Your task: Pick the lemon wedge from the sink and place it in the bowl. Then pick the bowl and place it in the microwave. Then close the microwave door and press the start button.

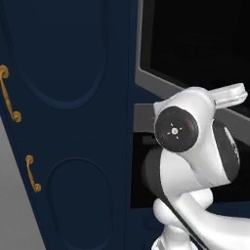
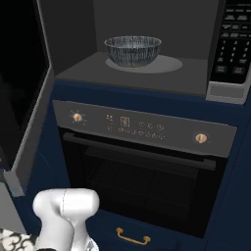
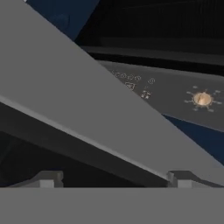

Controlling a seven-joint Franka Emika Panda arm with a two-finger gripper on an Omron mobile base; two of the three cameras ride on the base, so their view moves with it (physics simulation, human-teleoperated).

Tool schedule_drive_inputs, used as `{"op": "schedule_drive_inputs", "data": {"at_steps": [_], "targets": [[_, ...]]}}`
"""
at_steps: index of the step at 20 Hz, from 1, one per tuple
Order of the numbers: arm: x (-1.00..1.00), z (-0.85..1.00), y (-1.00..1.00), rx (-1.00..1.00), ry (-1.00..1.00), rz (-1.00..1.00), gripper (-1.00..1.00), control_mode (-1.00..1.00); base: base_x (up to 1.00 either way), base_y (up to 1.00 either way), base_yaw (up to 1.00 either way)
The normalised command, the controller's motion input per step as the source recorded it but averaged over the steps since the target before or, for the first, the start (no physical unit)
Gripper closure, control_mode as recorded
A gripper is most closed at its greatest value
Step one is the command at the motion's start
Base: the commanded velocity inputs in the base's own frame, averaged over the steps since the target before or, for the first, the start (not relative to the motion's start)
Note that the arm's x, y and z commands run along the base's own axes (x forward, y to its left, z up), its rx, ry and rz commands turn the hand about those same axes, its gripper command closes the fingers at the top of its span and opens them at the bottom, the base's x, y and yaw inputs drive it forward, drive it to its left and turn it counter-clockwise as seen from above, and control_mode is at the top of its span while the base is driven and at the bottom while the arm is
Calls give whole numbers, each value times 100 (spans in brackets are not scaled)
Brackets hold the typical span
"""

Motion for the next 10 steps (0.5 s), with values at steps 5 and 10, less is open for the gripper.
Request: {"op": "schedule_drive_inputs", "data": {"at_steps": [5, 10], "targets": [[-2, 3, -81, 9, -17, 19, -100, -100, 0, 0, 0], [23, 6, -83, 3, -21, 16, -100, -100, 0, 0, 0]]}}
